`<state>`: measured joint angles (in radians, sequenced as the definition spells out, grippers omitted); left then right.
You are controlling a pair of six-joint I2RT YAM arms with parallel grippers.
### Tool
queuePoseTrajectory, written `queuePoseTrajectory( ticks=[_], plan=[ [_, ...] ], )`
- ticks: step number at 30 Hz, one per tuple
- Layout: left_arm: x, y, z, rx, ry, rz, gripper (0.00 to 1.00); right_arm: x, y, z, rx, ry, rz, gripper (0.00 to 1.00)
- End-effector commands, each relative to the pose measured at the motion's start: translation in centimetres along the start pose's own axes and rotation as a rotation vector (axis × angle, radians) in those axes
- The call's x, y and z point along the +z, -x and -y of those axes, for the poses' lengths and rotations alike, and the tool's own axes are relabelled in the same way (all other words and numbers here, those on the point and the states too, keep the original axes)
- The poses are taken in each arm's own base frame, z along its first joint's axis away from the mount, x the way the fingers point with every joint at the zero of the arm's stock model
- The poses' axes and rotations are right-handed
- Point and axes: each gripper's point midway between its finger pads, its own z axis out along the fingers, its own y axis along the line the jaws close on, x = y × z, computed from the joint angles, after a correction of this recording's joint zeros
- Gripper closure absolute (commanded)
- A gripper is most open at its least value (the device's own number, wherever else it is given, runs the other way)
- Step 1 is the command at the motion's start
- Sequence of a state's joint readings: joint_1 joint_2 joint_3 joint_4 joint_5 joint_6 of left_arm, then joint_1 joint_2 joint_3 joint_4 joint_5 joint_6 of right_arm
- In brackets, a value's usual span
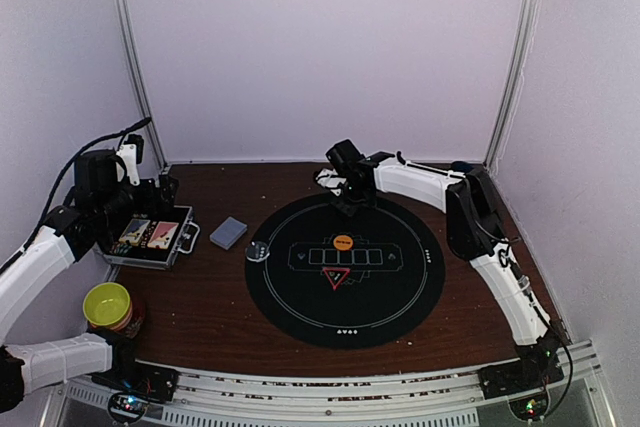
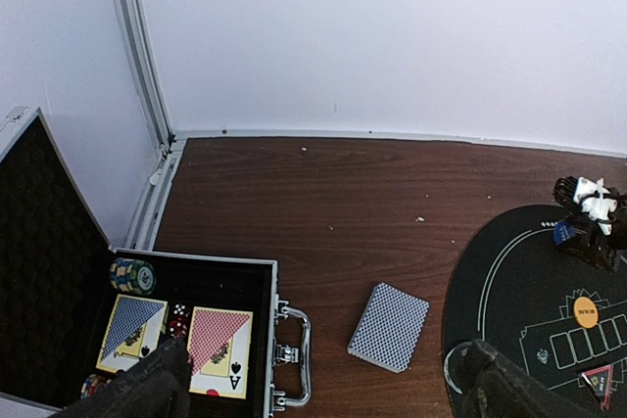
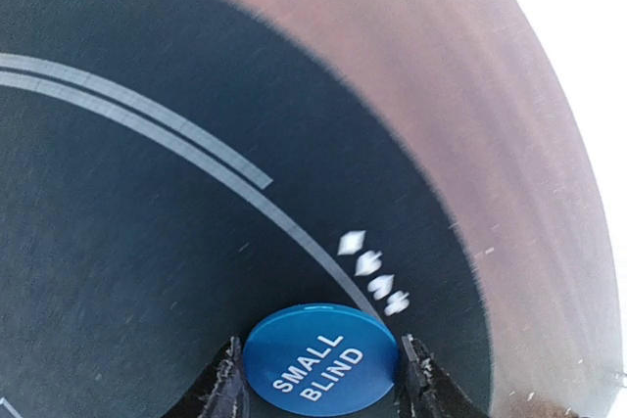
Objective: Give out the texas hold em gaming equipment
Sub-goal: Place the small blind button on the poker table mat.
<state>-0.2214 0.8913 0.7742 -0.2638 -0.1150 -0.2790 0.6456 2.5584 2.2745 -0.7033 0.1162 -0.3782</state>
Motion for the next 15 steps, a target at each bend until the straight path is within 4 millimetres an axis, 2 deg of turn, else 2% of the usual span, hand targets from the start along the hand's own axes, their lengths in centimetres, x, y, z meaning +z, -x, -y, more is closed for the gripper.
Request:
queuePoseTrajectory(
  ticks=[1,15],
  plan=[
    [-0.4,1.4,-0.1,-0.003,-0.005,0.043,0.02,0.6,1.6,2.2,0.059,-0.089,0.071,0.56],
    [-0.4,1.4,-0.4,-0.009,0.007,0.044,0.02,3.6,1.2,3.3,0.063,-0.136,0.092,0.55]
  ],
)
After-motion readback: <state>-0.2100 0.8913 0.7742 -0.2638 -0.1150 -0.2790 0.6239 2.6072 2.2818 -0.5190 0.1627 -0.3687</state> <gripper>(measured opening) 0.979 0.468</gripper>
